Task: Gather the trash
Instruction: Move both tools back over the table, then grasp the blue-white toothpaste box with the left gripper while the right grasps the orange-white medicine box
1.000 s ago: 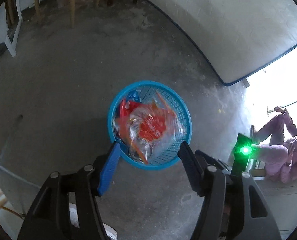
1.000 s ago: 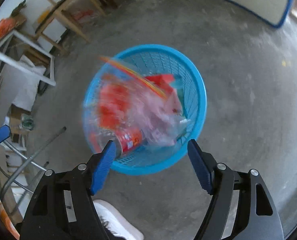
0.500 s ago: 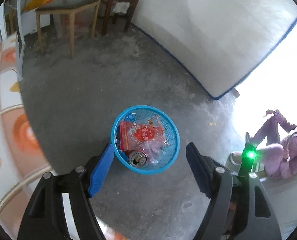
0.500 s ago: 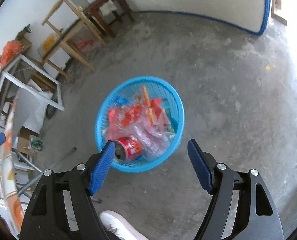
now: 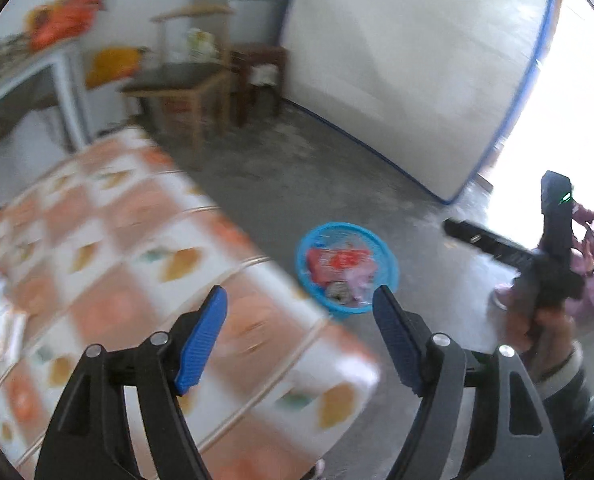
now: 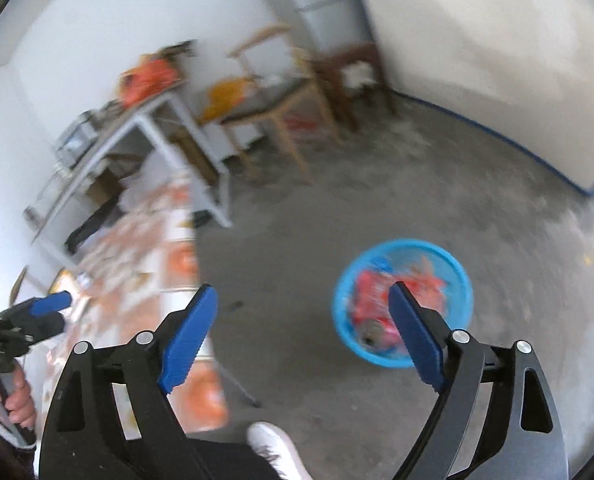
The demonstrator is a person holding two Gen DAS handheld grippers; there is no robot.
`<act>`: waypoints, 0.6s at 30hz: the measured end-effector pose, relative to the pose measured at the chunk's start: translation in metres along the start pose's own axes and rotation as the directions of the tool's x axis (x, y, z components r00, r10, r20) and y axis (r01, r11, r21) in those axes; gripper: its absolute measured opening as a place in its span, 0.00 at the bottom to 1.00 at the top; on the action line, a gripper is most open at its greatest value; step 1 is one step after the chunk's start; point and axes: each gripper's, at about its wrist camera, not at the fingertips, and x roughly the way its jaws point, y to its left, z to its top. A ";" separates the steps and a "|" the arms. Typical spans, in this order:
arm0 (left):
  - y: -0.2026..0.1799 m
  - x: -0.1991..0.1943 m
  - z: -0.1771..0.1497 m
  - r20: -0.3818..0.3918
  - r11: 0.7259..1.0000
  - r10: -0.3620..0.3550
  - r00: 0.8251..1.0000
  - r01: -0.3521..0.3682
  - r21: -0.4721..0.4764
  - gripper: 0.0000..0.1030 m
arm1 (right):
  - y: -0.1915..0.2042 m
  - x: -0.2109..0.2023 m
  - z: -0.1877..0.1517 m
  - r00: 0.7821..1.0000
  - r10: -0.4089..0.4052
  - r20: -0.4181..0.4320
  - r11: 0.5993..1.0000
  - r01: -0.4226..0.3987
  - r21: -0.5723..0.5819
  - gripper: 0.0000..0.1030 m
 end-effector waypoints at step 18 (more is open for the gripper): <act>0.228 -0.144 -0.153 0.080 0.881 0.459 0.885 -0.442 -0.169 0.94 | 0.336 0.094 -0.013 0.874 0.339 -0.349 0.736 -0.477 -0.480 0.92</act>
